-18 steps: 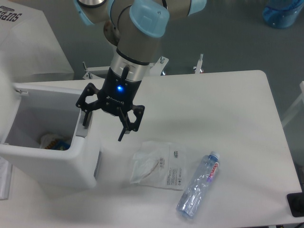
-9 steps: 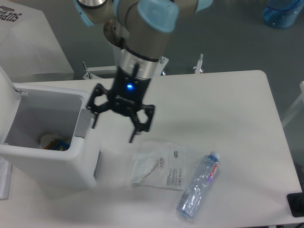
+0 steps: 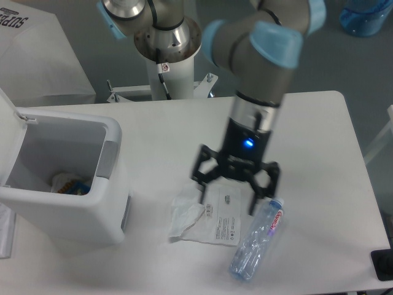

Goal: Open the trash can
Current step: 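Withdraw the gripper from the open trash can back over the bottle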

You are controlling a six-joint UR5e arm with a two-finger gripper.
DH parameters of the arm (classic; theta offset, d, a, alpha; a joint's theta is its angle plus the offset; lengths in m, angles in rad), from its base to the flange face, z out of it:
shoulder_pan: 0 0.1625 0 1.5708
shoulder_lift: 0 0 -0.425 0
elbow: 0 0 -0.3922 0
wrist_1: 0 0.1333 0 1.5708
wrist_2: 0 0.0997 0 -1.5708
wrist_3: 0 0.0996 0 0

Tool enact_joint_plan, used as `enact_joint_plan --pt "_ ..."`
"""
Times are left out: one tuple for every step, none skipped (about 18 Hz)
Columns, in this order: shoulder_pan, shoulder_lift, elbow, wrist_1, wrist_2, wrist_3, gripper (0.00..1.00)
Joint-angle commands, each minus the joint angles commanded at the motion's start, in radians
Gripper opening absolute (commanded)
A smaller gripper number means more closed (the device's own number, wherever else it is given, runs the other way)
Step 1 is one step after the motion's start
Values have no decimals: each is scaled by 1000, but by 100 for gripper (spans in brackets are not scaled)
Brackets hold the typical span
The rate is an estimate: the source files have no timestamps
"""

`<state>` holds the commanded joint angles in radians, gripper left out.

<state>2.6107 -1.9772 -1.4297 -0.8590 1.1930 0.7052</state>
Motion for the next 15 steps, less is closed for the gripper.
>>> enact_joint_plan --pt "12 -9 3 -8 37 35 100" --pt "22 -12 2 -15 66 63 100" --pt "32 -21 2 -17 82 86 100" --pt "48 -31 8 -20 86 106 100" --pt "57 -41 17 -21 89 126 100" --pt "60 -57 38 -44 94 154 100" --pt "61 -75 70 -82 111 193 100" --pt "60 -98 106 -136 143 241 100" --pt "60 -112 142 -200 181 294 100" --pt "60 -123 175 -256 218 345 100" --pt "60 -135 201 -293 244 383 100" --pt "60 -141 212 -313 258 413 100" --pt "58 -143 210 -316 267 431 100" --pt "57 -143 206 -316 272 441 100" --pt "55 -143 204 -316 276 444 100"
